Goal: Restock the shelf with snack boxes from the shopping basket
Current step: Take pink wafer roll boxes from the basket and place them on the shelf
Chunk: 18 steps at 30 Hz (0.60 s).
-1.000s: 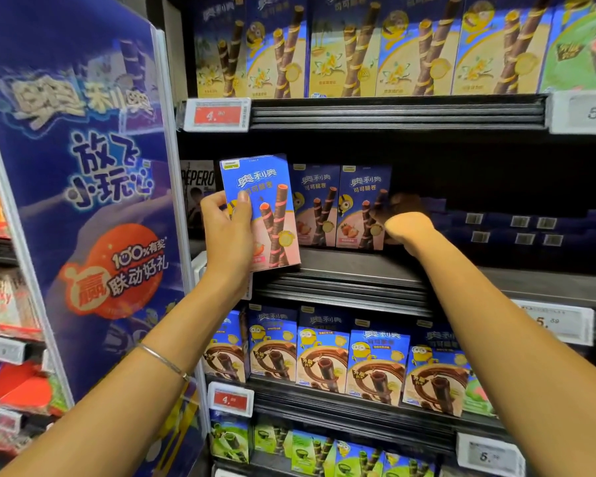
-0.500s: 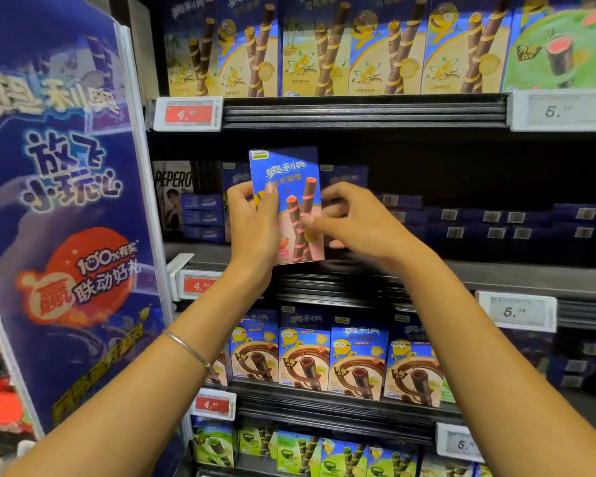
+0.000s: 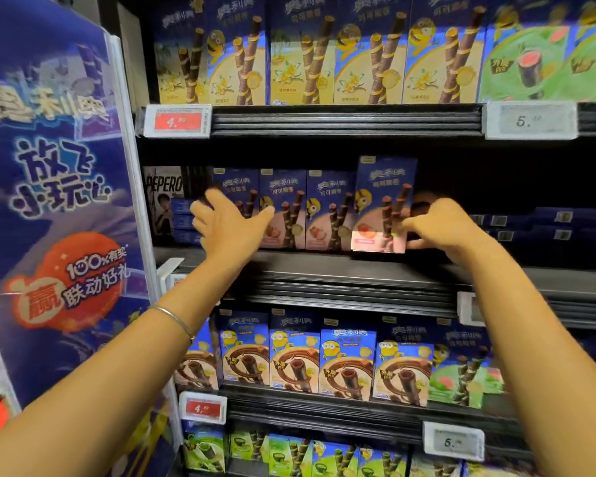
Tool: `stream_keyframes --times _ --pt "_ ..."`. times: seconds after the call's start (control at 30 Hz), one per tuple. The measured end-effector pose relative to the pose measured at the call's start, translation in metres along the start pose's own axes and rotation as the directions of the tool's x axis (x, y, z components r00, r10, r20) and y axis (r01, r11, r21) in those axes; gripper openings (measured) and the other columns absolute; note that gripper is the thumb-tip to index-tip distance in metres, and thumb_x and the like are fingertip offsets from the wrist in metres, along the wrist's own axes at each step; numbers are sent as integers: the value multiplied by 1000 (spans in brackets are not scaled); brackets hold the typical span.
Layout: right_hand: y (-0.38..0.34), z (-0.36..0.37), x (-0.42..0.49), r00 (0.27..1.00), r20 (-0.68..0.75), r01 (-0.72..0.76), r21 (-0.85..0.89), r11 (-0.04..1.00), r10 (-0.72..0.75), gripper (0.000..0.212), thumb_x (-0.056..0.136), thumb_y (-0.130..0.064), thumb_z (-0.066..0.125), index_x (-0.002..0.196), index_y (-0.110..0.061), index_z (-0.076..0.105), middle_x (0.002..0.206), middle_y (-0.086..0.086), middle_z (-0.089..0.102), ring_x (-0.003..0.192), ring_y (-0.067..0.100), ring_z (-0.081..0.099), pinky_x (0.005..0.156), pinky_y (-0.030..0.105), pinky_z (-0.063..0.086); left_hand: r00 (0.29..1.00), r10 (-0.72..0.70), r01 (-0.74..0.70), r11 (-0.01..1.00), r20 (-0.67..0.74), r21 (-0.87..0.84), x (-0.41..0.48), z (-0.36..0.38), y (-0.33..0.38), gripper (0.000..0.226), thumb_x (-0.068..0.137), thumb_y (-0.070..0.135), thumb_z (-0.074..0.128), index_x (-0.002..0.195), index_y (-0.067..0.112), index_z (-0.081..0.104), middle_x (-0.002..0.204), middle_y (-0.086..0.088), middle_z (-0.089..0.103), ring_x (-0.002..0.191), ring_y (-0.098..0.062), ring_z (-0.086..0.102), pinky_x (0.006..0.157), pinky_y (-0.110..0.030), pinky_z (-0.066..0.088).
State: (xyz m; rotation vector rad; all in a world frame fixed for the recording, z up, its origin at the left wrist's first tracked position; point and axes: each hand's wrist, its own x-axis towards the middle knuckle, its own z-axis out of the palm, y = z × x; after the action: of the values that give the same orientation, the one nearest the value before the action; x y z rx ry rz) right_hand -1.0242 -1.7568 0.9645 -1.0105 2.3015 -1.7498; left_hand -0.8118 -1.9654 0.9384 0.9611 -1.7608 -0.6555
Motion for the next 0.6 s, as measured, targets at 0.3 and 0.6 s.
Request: stream_keyframes --times 0.3,0.6 --pt "16 5 14 997 -77 -31 -525 850 -11 23 94 -10 54 103 8 66 113 31 66 99 41 62 76 37 44 984 -180 180 983 4 20 24 0 -18 138 77 46 91 163 -2 -6 171 -24 -2 158 -44 2 123 -63 21" --pt "7 25 27 998 -60 -52 -589 807 21 47 97 -12 61 141 -3 49 139 23 53 121 39 55 100 42 46 987 -153 149 986 43 80 39 -2 -23 131 77 40 91 161 -7 3 169 -27 9 154 -47 13 122 -59 25"
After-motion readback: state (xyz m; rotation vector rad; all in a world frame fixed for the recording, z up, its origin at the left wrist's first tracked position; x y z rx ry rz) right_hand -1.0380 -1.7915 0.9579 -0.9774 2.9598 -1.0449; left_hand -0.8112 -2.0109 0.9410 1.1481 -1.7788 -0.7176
